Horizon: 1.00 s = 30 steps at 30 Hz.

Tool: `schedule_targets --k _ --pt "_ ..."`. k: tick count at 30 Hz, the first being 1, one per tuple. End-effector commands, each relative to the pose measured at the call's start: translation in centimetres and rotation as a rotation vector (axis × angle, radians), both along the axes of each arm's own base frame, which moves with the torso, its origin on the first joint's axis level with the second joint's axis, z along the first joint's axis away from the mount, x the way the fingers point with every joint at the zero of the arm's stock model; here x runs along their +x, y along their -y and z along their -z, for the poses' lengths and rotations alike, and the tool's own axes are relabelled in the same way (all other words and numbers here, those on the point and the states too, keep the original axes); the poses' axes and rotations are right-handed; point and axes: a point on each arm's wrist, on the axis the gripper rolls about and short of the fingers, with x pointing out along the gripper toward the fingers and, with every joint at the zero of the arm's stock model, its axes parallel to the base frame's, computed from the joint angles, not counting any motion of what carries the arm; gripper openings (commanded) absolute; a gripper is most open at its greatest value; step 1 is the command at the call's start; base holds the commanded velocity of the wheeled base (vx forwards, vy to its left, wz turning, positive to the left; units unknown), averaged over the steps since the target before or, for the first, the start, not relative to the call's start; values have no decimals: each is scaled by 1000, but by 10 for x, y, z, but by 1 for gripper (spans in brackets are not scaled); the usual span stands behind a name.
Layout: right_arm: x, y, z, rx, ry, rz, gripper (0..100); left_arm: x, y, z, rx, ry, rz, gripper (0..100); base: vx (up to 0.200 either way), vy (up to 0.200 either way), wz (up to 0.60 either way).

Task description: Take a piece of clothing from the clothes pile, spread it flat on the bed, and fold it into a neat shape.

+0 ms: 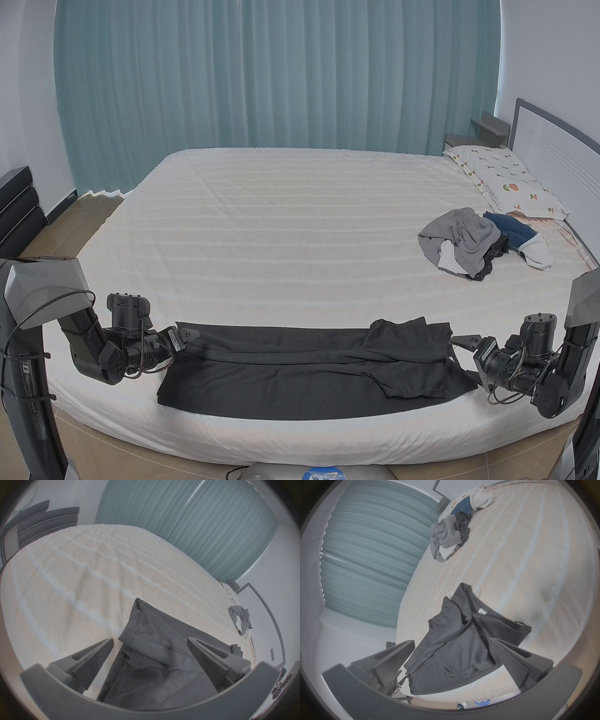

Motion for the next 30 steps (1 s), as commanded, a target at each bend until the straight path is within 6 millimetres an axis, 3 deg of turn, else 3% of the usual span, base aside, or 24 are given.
schedule_targets --k 1,15,30 --pt "-14 -4 12 -6 -56 -23 100 2 10 11 37 -23 22 100 0 0 0" --pt "-16 -7 9 -2 -50 -36 100 10 12 16 81 -7 42 100 0 0 0" --pt "-18 -8 8 -1 -55 -42 100 7 13 25 131 -30 58 100 0 0 0"
